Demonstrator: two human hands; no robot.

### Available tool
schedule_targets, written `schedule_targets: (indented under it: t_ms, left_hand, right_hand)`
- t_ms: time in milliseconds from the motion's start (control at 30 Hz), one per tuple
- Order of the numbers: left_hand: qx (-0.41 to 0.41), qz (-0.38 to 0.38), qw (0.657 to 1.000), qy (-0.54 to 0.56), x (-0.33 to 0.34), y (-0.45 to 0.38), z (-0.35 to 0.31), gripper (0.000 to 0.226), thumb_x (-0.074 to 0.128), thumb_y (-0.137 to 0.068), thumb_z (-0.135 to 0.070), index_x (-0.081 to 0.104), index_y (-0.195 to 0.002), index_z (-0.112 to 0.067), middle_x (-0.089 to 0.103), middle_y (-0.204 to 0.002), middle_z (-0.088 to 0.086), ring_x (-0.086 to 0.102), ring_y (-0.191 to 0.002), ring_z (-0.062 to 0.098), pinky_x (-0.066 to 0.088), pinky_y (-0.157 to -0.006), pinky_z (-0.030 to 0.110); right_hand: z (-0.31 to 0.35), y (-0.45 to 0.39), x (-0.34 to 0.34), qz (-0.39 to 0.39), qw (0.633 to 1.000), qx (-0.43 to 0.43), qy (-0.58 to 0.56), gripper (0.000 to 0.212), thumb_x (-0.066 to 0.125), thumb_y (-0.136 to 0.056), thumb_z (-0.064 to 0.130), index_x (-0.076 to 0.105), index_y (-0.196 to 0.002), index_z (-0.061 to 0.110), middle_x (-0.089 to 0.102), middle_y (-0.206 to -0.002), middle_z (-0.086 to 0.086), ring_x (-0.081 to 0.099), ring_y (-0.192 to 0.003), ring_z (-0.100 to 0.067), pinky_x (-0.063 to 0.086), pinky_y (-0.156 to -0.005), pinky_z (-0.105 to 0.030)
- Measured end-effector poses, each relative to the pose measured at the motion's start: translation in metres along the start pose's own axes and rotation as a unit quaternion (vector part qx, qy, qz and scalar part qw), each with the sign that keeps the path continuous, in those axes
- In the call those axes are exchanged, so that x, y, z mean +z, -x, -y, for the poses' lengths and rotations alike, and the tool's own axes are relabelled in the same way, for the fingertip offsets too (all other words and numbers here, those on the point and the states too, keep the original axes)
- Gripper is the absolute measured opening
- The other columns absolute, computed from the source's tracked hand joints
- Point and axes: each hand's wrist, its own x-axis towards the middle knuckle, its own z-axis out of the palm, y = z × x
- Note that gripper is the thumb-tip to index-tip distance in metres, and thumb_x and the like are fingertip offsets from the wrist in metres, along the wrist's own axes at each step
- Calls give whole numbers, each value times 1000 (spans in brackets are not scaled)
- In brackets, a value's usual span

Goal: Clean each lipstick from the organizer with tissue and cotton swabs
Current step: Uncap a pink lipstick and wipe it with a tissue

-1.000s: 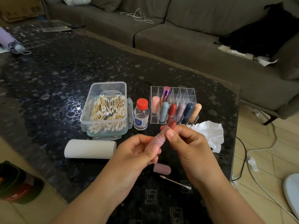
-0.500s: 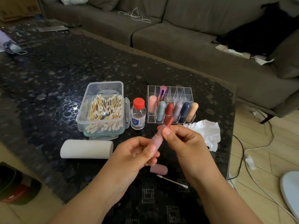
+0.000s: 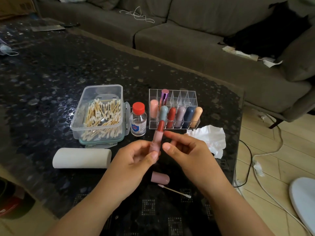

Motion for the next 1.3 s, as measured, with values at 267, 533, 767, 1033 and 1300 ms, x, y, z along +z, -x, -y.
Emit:
schedule_targets:
  t_ms: [267,533,767,1033,1300]
  left_hand:
    - [25,-70,995,-72,4,-14,3,15,69,-81,-14,71,-88,-27,72,-86,-8,66,-80,2,47,-76,18]
    - [-25,-58,998,-26,18,-21,7,16,71,-80,-12,73,-84,-28,72,-85,-4,69,-89,21,54,-80,52]
    - [-47,-33,998,18,30,-19,-7,11,69,-82,-21,72,-84,-31,70,-84,-5,68,-86,10,58,-63,49]
    - [-32,-6,999,10,35,-12,-22,11,66,-85,-21,71,-88,-30,71,-85,-6,68,-83,7,57,-55,53]
    - [-22,12,1000,13,30,-11,-23,11,66,-84,-24,70,-92,-31,71,-91,-4,69,-88,14,57,-55,55]
  right_hand:
    - [-7,2,-28,-148,960,-55,233,22,69,-84,25,67,-105,31,59,-84,14,53,-78,1,40,-69,-3]
    - [-30,-15,-83,-249,890,81,374,54,64,-88,34,47,-138,19,52,-129,-4,50,-118,-24,45,-96,-36]
    - [-22,-14,-72,-198,945,35,259,18,59,-92,27,66,-79,16,64,-69,-2,57,-60,-16,40,-48,-12]
    - [-14,1,-31,-49,998,-12,-29,16,61,-88,10,70,-94,21,74,-85,5,70,-78,-9,54,-65,-18]
    - [-17,-1,-21,-4,996,-49,-79,39,47,-92,39,73,-94,11,68,-99,-18,62,-99,-36,47,-94,-51]
